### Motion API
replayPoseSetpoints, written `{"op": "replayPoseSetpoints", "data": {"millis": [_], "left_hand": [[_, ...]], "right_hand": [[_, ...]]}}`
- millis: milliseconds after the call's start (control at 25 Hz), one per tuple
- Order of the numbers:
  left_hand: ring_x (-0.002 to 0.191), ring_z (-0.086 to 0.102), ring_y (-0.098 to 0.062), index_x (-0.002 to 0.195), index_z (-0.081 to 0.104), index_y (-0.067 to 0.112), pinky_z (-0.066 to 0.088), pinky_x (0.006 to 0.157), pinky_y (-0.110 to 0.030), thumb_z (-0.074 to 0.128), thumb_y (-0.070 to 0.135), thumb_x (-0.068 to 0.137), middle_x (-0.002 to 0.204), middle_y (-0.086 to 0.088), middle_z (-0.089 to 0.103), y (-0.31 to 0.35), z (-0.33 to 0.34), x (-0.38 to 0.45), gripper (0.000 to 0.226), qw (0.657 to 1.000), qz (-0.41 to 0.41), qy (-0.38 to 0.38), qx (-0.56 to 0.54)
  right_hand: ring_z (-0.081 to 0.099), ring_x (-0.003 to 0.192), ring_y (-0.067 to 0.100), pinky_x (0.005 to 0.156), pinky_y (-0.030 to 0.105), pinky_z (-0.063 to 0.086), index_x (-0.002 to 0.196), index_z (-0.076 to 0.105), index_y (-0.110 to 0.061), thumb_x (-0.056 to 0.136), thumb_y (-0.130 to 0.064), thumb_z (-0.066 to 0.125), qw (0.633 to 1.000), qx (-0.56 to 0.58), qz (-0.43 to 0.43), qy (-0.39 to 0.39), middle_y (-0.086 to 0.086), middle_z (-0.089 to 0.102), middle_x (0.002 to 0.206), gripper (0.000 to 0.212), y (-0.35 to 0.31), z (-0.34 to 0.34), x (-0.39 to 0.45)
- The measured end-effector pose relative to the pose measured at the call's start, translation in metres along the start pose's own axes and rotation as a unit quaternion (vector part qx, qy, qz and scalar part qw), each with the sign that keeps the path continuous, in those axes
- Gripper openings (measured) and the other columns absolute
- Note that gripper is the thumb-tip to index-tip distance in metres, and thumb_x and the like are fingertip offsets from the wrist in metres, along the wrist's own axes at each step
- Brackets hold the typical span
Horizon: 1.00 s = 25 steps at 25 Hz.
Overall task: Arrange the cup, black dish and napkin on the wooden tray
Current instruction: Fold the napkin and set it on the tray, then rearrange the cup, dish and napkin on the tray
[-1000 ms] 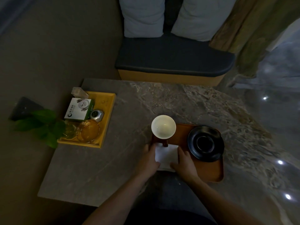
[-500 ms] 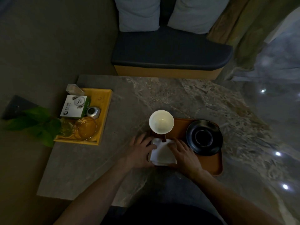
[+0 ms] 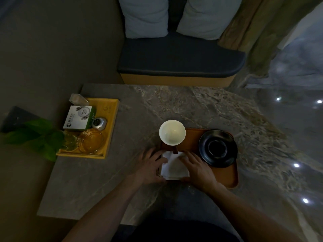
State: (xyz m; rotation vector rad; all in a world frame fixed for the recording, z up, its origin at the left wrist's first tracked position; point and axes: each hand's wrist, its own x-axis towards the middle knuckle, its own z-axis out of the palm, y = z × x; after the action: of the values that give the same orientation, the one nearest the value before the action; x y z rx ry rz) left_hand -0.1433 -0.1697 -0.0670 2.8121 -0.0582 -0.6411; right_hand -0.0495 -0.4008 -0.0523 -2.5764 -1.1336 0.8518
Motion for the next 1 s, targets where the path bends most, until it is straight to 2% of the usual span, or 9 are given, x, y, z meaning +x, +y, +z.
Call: {"op": "replayPoseSetpoints", "data": {"millis": [160,240,320,400,480,600,680,800,1000], "left_hand": [[0.149,0.000,-0.024,0.136,0.043,0.045,0.001,0.118,-0.059,0.060,0.074,0.069,0.160,0.012,0.021,-0.004,-0.009,-0.001,0.075,0.998,-0.011,-0.013,-0.056],[0.149,0.005,-0.022,0.127,0.052,0.044,-0.001,0.116,-0.063,0.066,0.066,0.068,0.156,0.015,0.031,-0.010,-0.024,0.001,0.065,0.995,-0.023,-0.012,-0.100],[0.145,0.022,-0.019,0.116,0.060,0.043,0.006,0.117,-0.062,0.073,0.057,0.069,0.143,0.015,0.048,-0.021,-0.046,0.006,0.051,0.991,-0.055,0.018,-0.123],[0.138,0.034,-0.018,0.113,0.061,0.042,0.020,0.115,-0.054,0.077,0.051,0.068,0.134,0.013,0.055,-0.032,-0.071,0.016,0.048,0.988,-0.085,0.060,-0.115],[0.139,0.032,-0.019,0.124,0.055,0.041,0.024,0.112,-0.050,0.079,0.050,0.066,0.139,0.010,0.051,-0.038,-0.094,0.030,0.064,0.987,-0.095,0.077,-0.104],[0.148,0.010,-0.022,0.147,0.025,0.041,0.015,0.115,-0.054,0.083,0.050,0.060,0.158,0.011,0.027,-0.037,-0.111,0.055,0.105,0.994,-0.069,0.030,-0.081],[0.149,0.000,-0.024,0.151,0.013,0.038,0.008,0.117,-0.052,0.085,0.048,0.059,0.161,0.010,0.017,-0.033,-0.113,0.068,0.118,0.997,-0.041,-0.007,-0.065],[0.149,-0.002,-0.023,0.152,0.010,0.034,0.005,0.119,-0.052,0.085,0.048,0.061,0.161,0.007,0.018,-0.028,-0.109,0.082,0.119,0.997,-0.029,-0.022,-0.075],[0.148,0.007,-0.020,0.151,0.019,0.033,0.013,0.116,-0.047,0.086,0.046,0.059,0.157,0.007,0.029,-0.027,-0.103,0.087,0.114,0.993,-0.028,0.019,-0.114]], "right_hand": [[0.022,0.144,0.026,0.107,0.047,0.038,0.146,0.023,-0.033,0.080,-0.054,0.065,1.000,0.023,0.019,-0.001,0.001,0.018,0.159,0.081,-0.004,-0.004,-0.001],[0.043,0.130,0.019,0.092,0.036,0.048,0.137,0.037,-0.036,0.083,-0.053,0.061,0.995,0.046,0.032,0.082,-0.004,0.039,0.147,0.062,-0.007,-0.011,-0.001],[0.052,0.118,0.014,0.080,0.029,0.048,0.129,0.043,-0.042,0.083,-0.056,0.057,0.982,0.049,0.053,0.174,-0.009,0.052,0.134,0.049,-0.009,-0.028,0.007],[0.051,0.118,0.018,0.079,0.035,0.048,0.130,0.040,-0.043,0.079,-0.058,0.061,0.973,0.049,0.068,0.216,-0.008,0.054,0.132,0.057,-0.006,-0.046,0.023],[0.044,0.125,0.024,0.090,0.045,0.045,0.138,0.031,-0.039,0.071,-0.064,0.065,0.978,0.045,0.064,0.193,-0.004,0.049,0.138,0.080,-0.002,-0.063,0.044],[0.030,0.134,0.029,0.103,0.055,0.034,0.145,0.018,-0.035,0.057,-0.077,0.060,0.992,0.006,0.029,0.126,0.000,0.038,0.148,0.107,0.005,-0.081,0.070],[0.023,0.137,0.030,0.106,0.056,0.029,0.148,0.015,-0.031,0.055,-0.079,0.064,0.996,-0.033,0.009,0.088,0.001,0.033,0.151,0.116,0.012,-0.085,0.081],[0.025,0.135,0.031,0.106,0.053,0.029,0.149,0.019,-0.027,0.055,-0.080,0.064,0.995,-0.057,-0.003,0.079,0.003,0.038,0.148,0.117,0.019,-0.083,0.088],[0.031,0.132,0.029,0.104,0.048,0.031,0.149,0.024,-0.027,0.061,-0.074,0.067,0.996,-0.032,-0.011,0.088,0.003,0.044,0.144,0.109,0.020,-0.087,0.088]]}}
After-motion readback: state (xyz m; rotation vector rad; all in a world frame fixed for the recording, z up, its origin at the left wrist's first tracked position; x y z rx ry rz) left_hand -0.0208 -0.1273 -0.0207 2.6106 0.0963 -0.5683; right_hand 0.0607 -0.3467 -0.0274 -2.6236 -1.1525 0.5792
